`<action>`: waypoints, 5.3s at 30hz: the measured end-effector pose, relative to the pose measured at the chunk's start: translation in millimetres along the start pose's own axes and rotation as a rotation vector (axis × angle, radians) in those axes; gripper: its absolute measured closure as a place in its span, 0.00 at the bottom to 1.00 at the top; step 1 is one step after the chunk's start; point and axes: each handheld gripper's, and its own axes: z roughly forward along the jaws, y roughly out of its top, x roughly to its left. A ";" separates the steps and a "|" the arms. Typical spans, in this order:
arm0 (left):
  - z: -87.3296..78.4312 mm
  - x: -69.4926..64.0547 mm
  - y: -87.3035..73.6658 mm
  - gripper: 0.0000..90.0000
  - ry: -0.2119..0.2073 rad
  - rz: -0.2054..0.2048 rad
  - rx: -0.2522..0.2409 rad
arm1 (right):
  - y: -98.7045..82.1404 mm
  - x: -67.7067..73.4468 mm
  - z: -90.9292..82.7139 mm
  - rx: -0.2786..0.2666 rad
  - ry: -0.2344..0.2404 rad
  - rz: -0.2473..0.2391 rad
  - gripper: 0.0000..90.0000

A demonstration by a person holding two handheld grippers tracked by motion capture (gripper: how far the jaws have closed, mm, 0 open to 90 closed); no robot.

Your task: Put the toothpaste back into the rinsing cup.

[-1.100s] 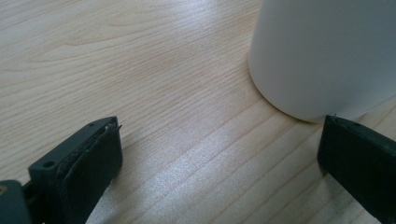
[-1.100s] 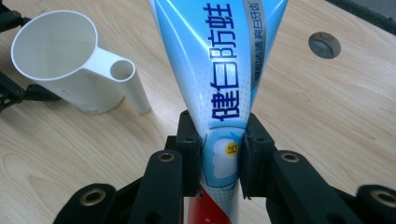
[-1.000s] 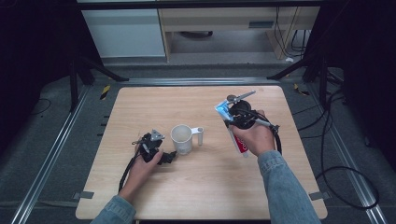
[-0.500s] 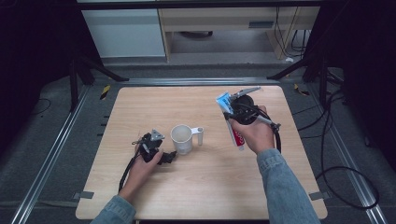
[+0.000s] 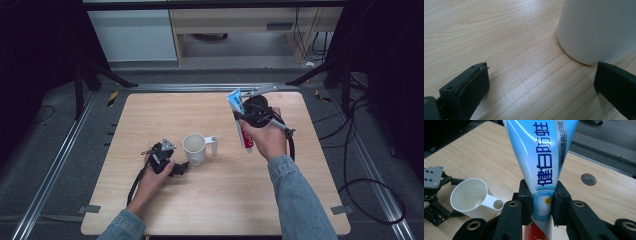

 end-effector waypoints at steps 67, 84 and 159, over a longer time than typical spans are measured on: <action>0.0 0.3 0.2 0.00 -0.002 0.001 0.000 | 36.3 73.3 30.2 -0.432 0.013 0.045 0.81; 0.2 0.5 0.4 0.00 -0.002 0.001 0.001 | 10.9 89.6 48.0 -0.447 0.078 0.106 0.81; 0.2 1.0 0.5 0.00 -0.004 0.007 0.003 | -64.6 105.7 104.7 -0.346 0.140 0.213 0.81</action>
